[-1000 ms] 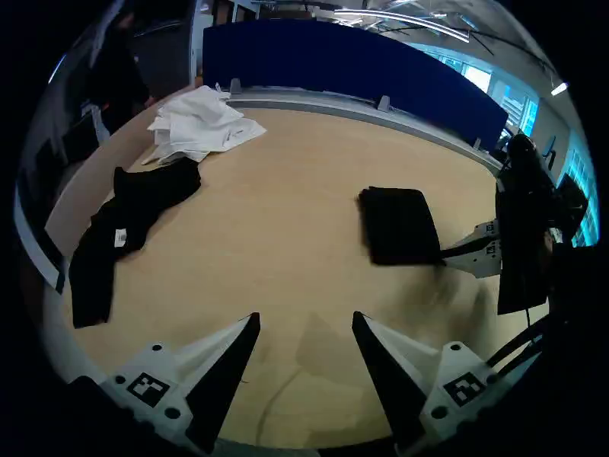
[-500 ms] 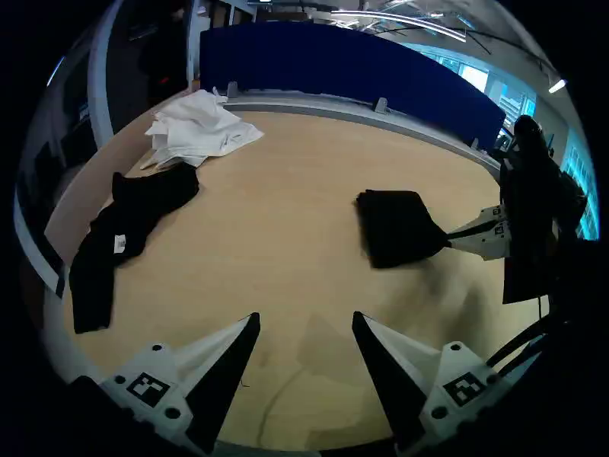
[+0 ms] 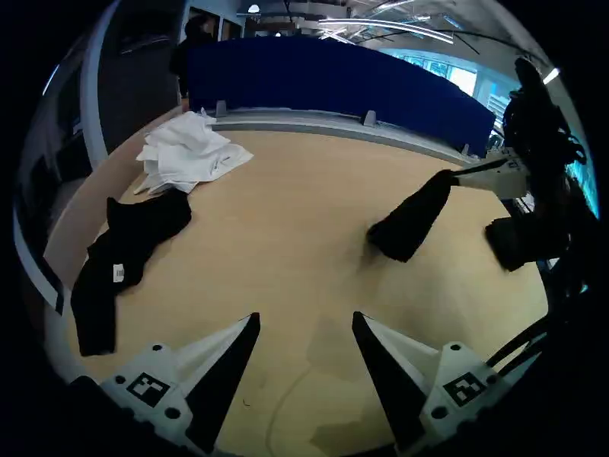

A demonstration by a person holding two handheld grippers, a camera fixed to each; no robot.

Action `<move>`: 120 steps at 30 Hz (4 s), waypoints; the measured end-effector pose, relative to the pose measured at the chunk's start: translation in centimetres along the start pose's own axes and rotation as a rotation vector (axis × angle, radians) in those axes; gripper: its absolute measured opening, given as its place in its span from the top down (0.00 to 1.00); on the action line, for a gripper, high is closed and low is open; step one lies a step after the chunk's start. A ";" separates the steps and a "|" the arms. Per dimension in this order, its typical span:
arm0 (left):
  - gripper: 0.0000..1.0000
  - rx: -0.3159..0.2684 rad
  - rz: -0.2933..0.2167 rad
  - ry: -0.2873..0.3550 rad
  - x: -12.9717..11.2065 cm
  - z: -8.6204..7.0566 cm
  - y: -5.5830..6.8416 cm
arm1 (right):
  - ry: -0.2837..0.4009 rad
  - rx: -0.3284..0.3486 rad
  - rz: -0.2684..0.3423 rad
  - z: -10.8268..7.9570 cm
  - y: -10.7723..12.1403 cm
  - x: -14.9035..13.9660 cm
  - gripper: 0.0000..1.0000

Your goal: Fold towel

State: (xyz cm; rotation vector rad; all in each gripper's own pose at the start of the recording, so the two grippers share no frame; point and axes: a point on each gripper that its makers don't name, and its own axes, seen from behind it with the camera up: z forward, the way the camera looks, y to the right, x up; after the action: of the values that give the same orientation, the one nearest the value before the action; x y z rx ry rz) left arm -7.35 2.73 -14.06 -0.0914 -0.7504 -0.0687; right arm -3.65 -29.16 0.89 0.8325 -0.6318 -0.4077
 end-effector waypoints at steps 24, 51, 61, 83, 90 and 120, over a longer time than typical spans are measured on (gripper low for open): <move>0.10 -0.037 0.022 0.019 1.7 0.0 1.5 | 0.017 -0.111 0.000 -5.7 5.3 0.7 0.96; 0.10 -0.040 0.055 -0.002 2.4 0.8 3.9 | -0.041 -0.247 0.068 -13.3 18.4 -6.7 0.96; 0.10 -0.028 0.075 -0.011 2.7 1.4 4.1 | -0.070 -0.296 0.100 -15.7 23.3 -10.0 0.97; 0.10 -0.044 0.124 -0.028 3.7 2.2 6.9 | -0.133 -0.376 0.145 -19.5 29.7 -15.6 0.97; 0.10 -0.051 0.135 -0.031 3.9 2.2 7.5 | -0.137 -0.387 0.156 -20.4 30.0 -16.5 0.97; 0.10 -0.070 0.180 -0.043 3.0 1.5 8.5 | -0.291 -0.489 0.345 -26.6 26.9 -32.0 0.97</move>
State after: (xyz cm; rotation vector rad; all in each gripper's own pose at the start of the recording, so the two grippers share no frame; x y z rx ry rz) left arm -5.41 11.28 -11.41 -0.2274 -0.7802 0.0789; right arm -7.49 20.06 -2.88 0.1906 -0.8832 -0.3481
